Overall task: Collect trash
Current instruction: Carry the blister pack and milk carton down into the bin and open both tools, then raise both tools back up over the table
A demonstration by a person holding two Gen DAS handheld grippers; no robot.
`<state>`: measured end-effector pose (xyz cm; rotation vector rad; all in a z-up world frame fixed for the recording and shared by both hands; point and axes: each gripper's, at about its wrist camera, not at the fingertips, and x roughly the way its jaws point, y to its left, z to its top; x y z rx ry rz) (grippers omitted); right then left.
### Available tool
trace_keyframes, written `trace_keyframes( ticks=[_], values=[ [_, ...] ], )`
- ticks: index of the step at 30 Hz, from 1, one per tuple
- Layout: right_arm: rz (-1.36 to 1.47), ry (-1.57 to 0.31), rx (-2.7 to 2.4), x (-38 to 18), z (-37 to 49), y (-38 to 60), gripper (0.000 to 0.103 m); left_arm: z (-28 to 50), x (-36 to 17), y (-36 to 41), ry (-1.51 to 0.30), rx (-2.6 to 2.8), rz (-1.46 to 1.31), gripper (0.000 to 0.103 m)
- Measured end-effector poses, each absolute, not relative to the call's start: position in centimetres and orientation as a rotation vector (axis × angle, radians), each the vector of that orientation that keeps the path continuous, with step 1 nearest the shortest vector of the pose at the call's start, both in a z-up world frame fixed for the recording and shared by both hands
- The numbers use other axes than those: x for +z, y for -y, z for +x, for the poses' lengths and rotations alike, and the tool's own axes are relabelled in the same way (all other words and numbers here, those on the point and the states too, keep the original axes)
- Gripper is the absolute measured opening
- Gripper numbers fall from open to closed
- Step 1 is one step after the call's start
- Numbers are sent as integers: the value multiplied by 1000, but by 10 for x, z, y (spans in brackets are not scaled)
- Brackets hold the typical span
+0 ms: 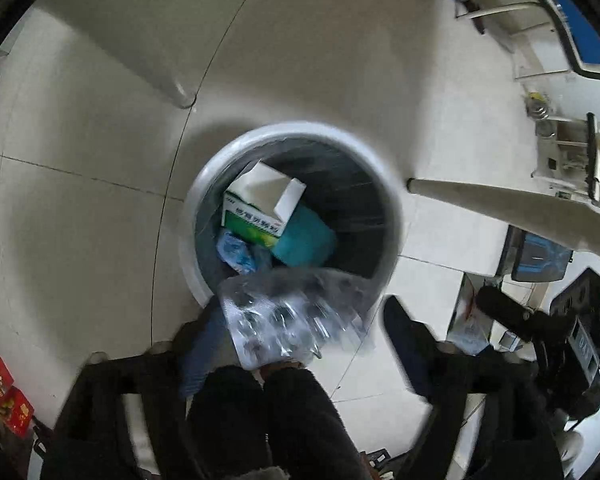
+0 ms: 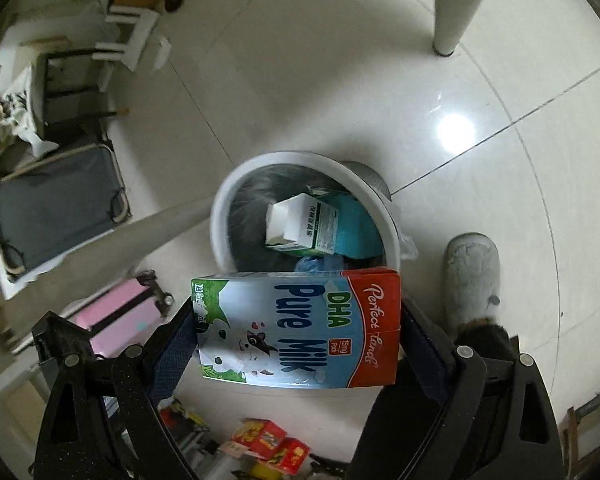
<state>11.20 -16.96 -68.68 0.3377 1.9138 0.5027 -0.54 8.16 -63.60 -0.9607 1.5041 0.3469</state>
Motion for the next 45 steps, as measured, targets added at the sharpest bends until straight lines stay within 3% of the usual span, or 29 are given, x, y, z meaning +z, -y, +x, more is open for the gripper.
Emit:
trace_keyframes(
  ticks=[1, 3, 8, 15, 19, 35, 45],
  values=[
    [329, -1926, 503, -695, 113, 168, 95, -8, -639, -83, -1511, 358, -956, 103],
    [328, -1939, 499, -707, 111, 163, 103, -19, -638, -87, -1511, 375, -957, 103],
    [269, -1917, 511, -706, 107, 162, 103, -35, -620, -90, -1497, 447, -880, 103],
    [-327, -1651, 553, -647, 79, 142, 103, -54, -561, -80, -1448, 589, -597, 103],
    [-468, -1575, 596, -620, 56, 137, 103, -67, -535, -68, -1460, 593, -561, 103],
    [-469, -1466, 618, -480, 25, 162, 103, -83, -425, -32, -1421, 574, -563, 103],
    [-414, -1418, 647, -347, 8, 190, 103, -97, -318, -17, -1375, 517, -527, 103]
  ],
)
